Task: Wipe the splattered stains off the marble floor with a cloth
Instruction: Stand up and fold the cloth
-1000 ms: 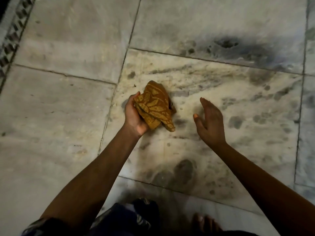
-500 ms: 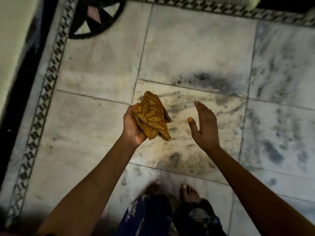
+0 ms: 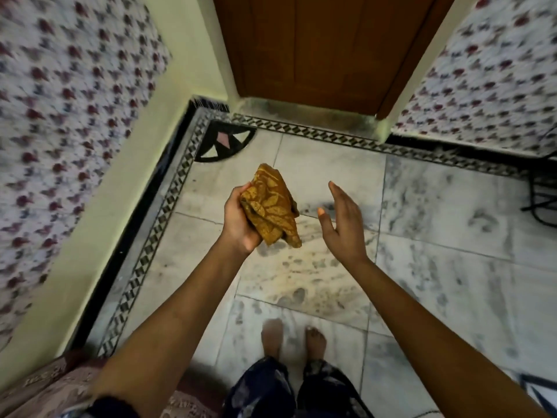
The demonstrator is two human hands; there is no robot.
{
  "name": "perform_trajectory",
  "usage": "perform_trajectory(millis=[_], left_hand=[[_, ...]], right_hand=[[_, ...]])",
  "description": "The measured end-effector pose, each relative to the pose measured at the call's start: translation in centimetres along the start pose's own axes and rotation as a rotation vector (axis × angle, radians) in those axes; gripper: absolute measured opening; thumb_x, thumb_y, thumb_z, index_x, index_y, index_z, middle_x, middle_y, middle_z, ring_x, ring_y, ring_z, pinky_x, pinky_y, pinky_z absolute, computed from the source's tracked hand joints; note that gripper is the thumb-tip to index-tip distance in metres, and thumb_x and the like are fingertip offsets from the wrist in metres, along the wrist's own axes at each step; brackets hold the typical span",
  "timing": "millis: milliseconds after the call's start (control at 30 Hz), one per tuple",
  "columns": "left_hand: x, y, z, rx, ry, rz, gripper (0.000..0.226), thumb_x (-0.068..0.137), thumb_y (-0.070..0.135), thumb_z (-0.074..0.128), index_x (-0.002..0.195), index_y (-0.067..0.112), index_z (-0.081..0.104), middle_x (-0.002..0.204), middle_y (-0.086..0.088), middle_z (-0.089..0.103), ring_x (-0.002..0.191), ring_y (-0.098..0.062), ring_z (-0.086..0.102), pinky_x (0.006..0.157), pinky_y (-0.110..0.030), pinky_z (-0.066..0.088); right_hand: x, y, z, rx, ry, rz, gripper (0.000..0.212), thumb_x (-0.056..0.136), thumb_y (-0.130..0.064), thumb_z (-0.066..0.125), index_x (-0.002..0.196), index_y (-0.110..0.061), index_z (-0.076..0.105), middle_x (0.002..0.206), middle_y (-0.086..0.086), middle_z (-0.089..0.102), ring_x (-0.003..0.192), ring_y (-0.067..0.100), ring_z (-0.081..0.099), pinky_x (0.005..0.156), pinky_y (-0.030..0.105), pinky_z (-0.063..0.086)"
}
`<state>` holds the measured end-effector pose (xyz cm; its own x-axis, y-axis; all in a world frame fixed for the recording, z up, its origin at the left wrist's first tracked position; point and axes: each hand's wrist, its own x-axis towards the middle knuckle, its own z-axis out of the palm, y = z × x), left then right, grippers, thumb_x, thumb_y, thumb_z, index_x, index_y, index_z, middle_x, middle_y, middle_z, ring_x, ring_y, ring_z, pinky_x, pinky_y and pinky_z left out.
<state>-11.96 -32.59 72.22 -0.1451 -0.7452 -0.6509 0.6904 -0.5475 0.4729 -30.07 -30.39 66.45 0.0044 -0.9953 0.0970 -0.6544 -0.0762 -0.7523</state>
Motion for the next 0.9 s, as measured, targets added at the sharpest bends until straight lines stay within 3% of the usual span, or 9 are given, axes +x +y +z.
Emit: perform_trajectory(millis=[100, 300, 367, 433, 533, 733, 900], left_hand=[[-4.8, 1.2, 2.8, 0.005, -0.025, 0.034, 0.051, 0.091, 0.043, 0.029, 0.111, 0.006, 0.058, 0.102, -0.019, 0.062, 0.090, -0.033, 0.061, 0.081, -0.043, 0.049], [-10.7, 1.3, 7.5, -0.007, -0.053, 0.111, 0.056, 0.095, 0.046, 0.032, 0.079, 0.010, 0.072, 0.089, -0.015, 0.064, 0.082, -0.031, 0.061, 0.081, -0.045, 0.047], [-11.6, 1.3, 8.5, 0.016, -0.034, 0.133, 0.055, 0.095, 0.048, 0.032, 0.096, 0.007, 0.070, 0.095, -0.016, 0.065, 0.085, -0.031, 0.062, 0.076, -0.044, 0.048], [-12.0, 1.6, 9.4, 0.036, -0.023, 0.134, 0.059, 0.093, 0.052, 0.035, 0.122, 0.006, 0.057, 0.114, -0.019, 0.059, 0.101, -0.033, 0.057, 0.088, -0.050, 0.047], [-12.7, 2.6, 10.4, 0.109, -0.052, 0.146, 0.065, 0.091, 0.057, 0.036, 0.133, 0.009, 0.051, 0.132, -0.020, 0.051, 0.121, -0.036, 0.049, 0.105, -0.053, 0.035], [-14.6, 5.4, 10.6, 0.261, -0.131, 0.173, 0.067, 0.089, 0.060, 0.036, 0.135, 0.012, 0.046, 0.132, -0.021, 0.050, 0.121, -0.038, 0.048, 0.087, -0.051, 0.046], [-16.1, 6.9, 10.7, 0.363, -0.228, 0.255, 0.040, 0.091, 0.030, 0.027, 0.111, 0.004, 0.050, 0.108, -0.017, 0.051, 0.096, -0.030, 0.053, 0.080, -0.043, 0.050]], right_hand=[[-0.9, -4.1, -3.6, 0.057, -0.019, -0.041, 0.057, 0.094, -0.036, 0.039, 0.143, -0.008, 0.034, 0.145, 0.011, 0.041, 0.134, 0.027, 0.038, 0.110, 0.045, 0.032], [-3.5, -8.9, -8.0, 0.215, 0.009, -0.040, 0.058, 0.093, -0.039, 0.035, 0.145, -0.015, 0.030, 0.150, 0.004, 0.035, 0.138, 0.019, 0.031, 0.112, 0.036, 0.027], [-4.4, -9.8, -8.7, 0.274, 0.029, -0.026, 0.057, 0.094, -0.040, 0.035, 0.146, -0.018, 0.028, 0.151, 0.002, 0.033, 0.138, 0.017, 0.030, 0.113, 0.036, 0.027], [-4.6, -10.4, -9.4, 0.324, 0.004, -0.033, 0.053, 0.097, -0.037, 0.037, 0.147, -0.019, 0.027, 0.151, 0.001, 0.033, 0.138, 0.017, 0.031, 0.112, 0.038, 0.030], [-4.4, -11.8, -10.3, 0.365, -0.111, -0.066, 0.048, 0.100, -0.030, 0.039, 0.146, -0.020, 0.030, 0.149, 0.002, 0.038, 0.135, 0.017, 0.037, 0.109, 0.039, 0.035], [-2.9, -15.8, -11.4, 0.464, -0.154, -0.113, 0.044, 0.100, -0.032, 0.037, 0.141, -0.019, 0.039, 0.138, -0.001, 0.048, 0.124, 0.009, 0.044, 0.097, 0.022, 0.036], [-1.7, -18.2, -11.4, 0.523, -0.141, -0.118, 0.044, 0.098, -0.036, 0.043, 0.137, -0.017, 0.046, 0.129, -0.003, 0.056, 0.116, 0.008, 0.052, 0.089, 0.016, 0.040]])
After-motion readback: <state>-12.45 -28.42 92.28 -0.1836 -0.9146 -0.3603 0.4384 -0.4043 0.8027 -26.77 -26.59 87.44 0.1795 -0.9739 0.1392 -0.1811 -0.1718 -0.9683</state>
